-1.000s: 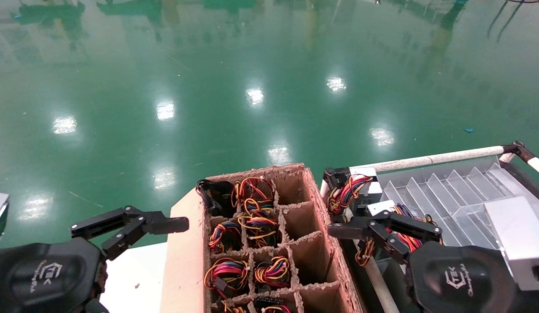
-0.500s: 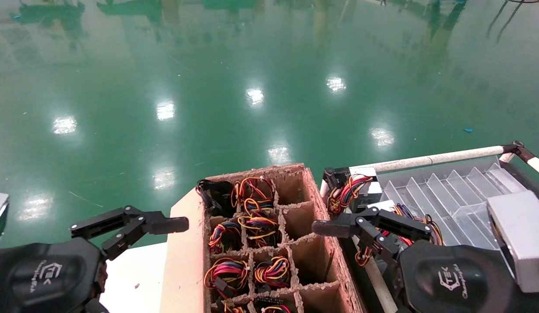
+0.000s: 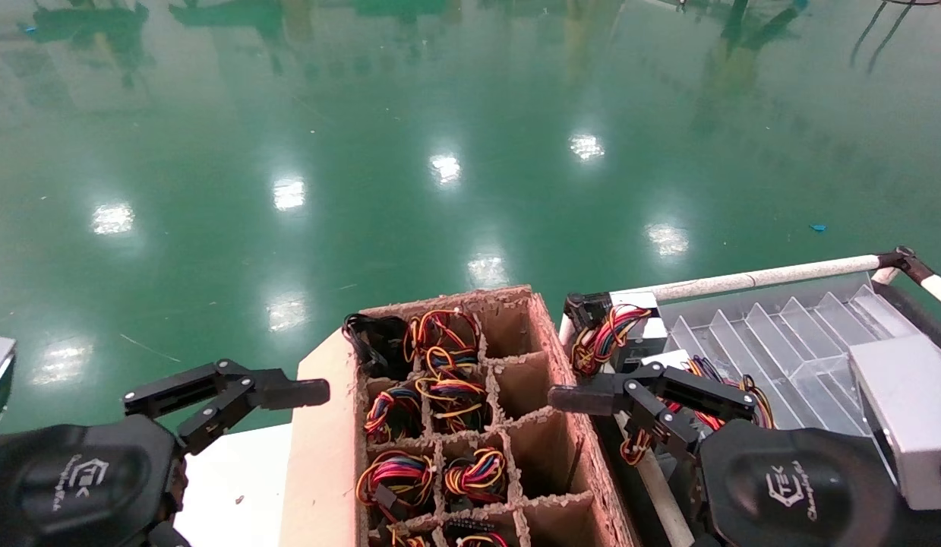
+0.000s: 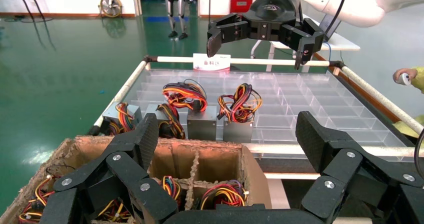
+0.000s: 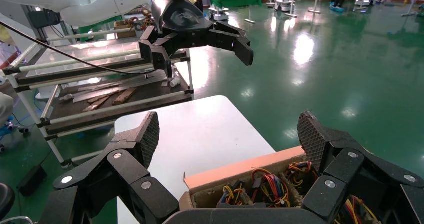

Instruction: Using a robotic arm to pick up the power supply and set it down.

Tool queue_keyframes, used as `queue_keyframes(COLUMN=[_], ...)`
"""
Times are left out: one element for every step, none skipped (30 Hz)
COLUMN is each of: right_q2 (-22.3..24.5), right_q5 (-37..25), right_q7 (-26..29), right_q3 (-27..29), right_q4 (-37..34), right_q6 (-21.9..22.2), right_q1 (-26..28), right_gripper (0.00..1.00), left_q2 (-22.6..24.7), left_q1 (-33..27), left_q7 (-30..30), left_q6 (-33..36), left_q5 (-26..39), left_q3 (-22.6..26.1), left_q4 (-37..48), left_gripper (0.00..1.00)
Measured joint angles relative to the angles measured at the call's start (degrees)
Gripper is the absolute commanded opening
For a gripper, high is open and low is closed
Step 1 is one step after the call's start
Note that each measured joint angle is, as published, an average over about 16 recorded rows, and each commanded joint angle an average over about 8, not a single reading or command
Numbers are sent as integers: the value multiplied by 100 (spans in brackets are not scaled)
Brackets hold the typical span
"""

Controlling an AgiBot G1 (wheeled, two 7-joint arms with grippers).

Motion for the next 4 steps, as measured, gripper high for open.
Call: queue_keyframes(right_q2=[0,-1,-1,-2], right_q5=[1,1,2,2], right_q7=[0,0,0,1], right_q3=[0,0,1,1], right_q4=[0,1,1,1], right_q6=[0,0,0,0], right_q1=[0,-1,-1,-1], right_gripper=[100,100,100,100], left_q2=[0,0,0,0], left_q1=[0,0,0,0], left_q7=[0,0,0,0], left_q6=[0,0,0,0], left_q5=[0,0,0,0], left_q3=[0,0,0,0], left_q4=[0,0,0,0], left_gripper=[100,100,100,100])
